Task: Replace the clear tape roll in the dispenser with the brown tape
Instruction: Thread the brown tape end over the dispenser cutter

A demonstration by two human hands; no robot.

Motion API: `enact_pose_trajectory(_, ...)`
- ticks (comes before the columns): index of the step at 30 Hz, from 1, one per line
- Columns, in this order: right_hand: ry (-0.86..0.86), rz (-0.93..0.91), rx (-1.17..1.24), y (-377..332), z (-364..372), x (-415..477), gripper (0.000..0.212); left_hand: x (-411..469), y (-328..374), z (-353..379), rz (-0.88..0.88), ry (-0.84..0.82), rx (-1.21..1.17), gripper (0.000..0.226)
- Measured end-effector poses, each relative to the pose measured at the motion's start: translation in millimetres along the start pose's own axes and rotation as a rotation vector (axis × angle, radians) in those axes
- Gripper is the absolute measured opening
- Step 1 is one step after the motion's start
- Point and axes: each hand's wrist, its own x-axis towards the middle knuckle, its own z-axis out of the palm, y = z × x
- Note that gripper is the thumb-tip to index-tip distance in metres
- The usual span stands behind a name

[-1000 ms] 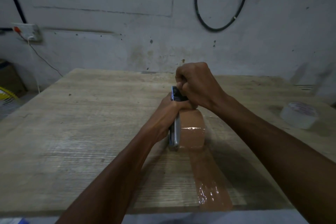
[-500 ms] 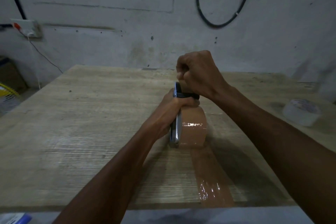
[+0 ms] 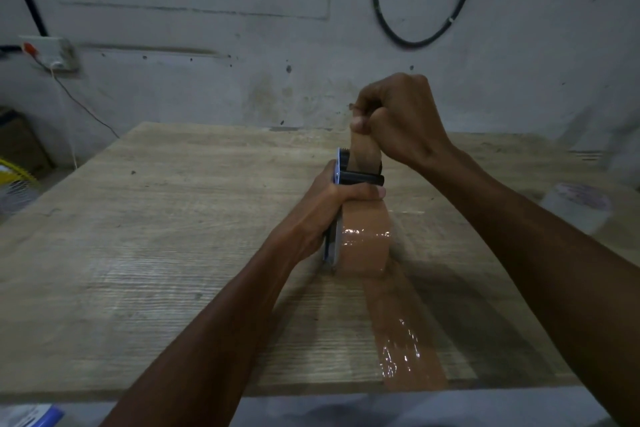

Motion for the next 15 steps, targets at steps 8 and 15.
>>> enact_pose_trajectory(8, 0.004, 0.028, 0.096, -5, -11, -6, 0.004, 1, -6, -2, 0.002, -0.038, -0.058, 0.064)
enact_pose_trajectory(15, -0.085, -0.05, -0.035, -13, -29, -11, 0.003, -2, -5, -1, 0.004, -0.096, -0.05, 0.052)
